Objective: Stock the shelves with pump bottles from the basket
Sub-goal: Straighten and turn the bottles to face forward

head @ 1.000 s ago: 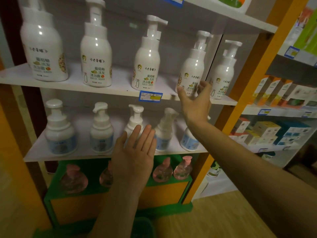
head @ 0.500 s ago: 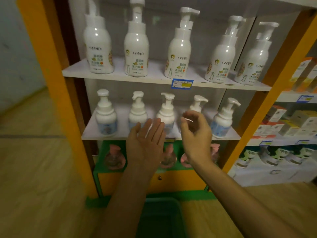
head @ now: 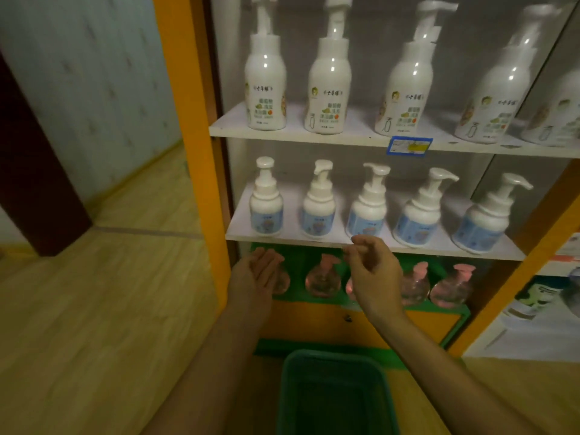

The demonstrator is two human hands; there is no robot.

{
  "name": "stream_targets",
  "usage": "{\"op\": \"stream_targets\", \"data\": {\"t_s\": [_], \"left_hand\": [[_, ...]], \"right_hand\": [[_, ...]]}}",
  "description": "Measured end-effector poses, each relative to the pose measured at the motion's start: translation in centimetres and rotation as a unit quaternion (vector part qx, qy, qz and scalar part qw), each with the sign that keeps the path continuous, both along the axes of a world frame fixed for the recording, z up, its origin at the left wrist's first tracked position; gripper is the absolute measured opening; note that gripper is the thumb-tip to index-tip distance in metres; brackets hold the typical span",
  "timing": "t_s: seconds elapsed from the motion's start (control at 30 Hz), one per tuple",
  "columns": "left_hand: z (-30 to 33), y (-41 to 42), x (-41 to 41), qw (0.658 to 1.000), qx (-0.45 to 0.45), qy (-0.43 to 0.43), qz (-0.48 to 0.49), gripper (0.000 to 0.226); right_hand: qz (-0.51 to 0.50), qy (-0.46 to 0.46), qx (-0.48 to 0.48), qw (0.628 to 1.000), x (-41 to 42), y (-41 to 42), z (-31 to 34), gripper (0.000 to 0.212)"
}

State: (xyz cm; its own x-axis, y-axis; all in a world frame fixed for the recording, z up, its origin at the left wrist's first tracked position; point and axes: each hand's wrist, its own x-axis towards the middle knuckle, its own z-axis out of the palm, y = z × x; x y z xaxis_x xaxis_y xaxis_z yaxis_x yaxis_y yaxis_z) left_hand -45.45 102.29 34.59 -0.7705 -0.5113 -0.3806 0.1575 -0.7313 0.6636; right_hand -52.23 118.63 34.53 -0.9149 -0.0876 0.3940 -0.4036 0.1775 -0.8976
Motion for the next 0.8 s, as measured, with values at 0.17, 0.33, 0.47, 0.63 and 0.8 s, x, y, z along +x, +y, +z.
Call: {"op": "stream_targets", "data": {"t_s": [0.17, 0.33, 0.47, 0.63, 0.8], "left_hand": [[-2.2, -2.0, -1.7, 0.995, -0.056, -0.087, 0.003, 0.031], [-5.9, -4.2, -4.1, 0.973, -0.153, -0.172, 0.006, 0.016], [-8.9, -4.6, -5.7, 0.942, -0.252, -0.223, -0.021, 0.027], [-11.8, -5.9, -7.5, 0.921, -0.298, -0.244, -0.054, 0.032], [-14.2, -6.7, -8.0, 0.918, -0.297, -0.238, -0.109, 0.033]], "right_hand": [[0.032, -0.04, 0.046, 0.998, -1.2, -2.2, -4.8, 0.019], [0.071, -0.093, 0.088, 0.989, -3.5, -4.9, -8.2, 0.031], [0.09, -0.124, 0.141, 0.978, -5.0, -7.3, -11.3, 0.036], [0.115, -0.175, 0.21, 0.955, -7.4, -10.6, -16.1, 0.054], [0.13, -0.222, 0.23, 0.938, -8.9, -12.3, -18.7, 0.056]]}}
